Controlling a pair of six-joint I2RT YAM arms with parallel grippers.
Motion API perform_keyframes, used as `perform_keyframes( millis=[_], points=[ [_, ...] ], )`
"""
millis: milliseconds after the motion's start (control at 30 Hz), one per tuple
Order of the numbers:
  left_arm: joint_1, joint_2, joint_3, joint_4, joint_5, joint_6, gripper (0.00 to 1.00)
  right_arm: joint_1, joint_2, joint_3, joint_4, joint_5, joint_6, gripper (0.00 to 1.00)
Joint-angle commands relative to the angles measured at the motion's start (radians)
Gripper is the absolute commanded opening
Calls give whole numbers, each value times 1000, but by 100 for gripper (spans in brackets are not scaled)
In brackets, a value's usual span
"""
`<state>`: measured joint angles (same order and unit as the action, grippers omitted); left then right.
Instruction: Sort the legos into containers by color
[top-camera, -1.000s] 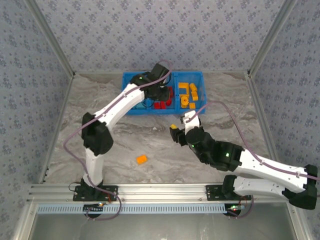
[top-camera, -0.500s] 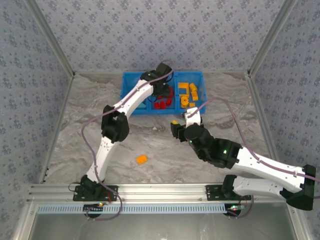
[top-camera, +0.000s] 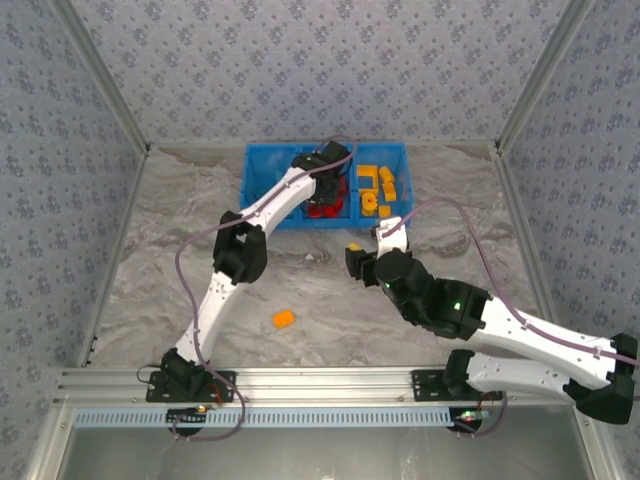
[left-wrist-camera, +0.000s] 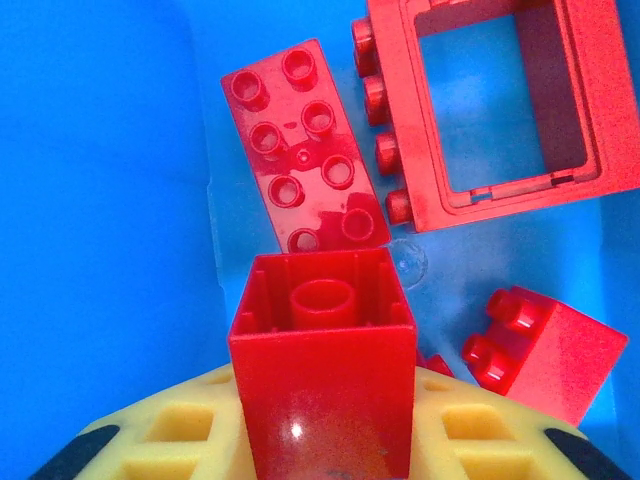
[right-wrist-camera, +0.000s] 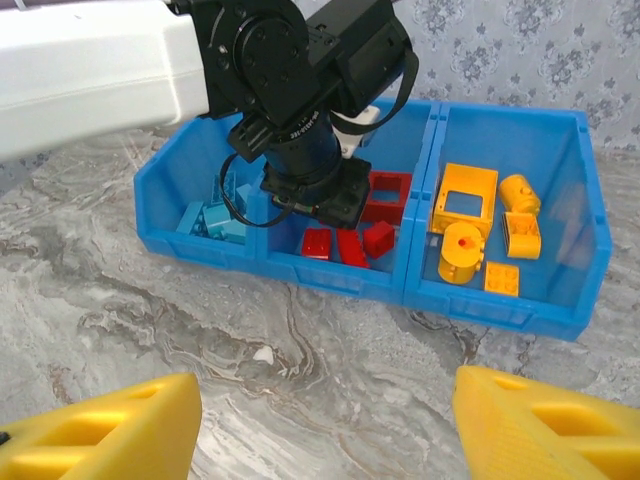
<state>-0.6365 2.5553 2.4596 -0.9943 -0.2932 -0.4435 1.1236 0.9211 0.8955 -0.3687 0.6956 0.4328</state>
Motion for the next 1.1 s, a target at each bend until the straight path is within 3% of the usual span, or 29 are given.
perform_keyframes(
  millis=[0,100,200,500,633,733,900,1067],
  points=[
    [-6,12,39,-31,-41,-17,36,5,-18,-13,-20,-8,38,70],
    [-8,4,51,-51,-40,-20,50,5,-14,-18,-19,-18,41,70],
    [-20,-32,59,-60,-45,-23,57,7,-10,-20,-20,-20,39,70],
    [-35,-209,54,-69,-41,-87,54,6,-12,-26,-38,-24,26,70],
    [-36,-363,-31,-59,-54,-118,54,-2,18,-46,-21,-96,-9,71],
    [-35,-543,-201,-27,-64,-134,56,0,88,-50,-2,-200,-49,71],
    [-25,-942,-656,43,-26,-154,62,50,258,-21,53,-465,-193,70],
    [4,-1325,-1049,75,138,-129,68,81,413,43,-5,-639,-397,73]
  ],
)
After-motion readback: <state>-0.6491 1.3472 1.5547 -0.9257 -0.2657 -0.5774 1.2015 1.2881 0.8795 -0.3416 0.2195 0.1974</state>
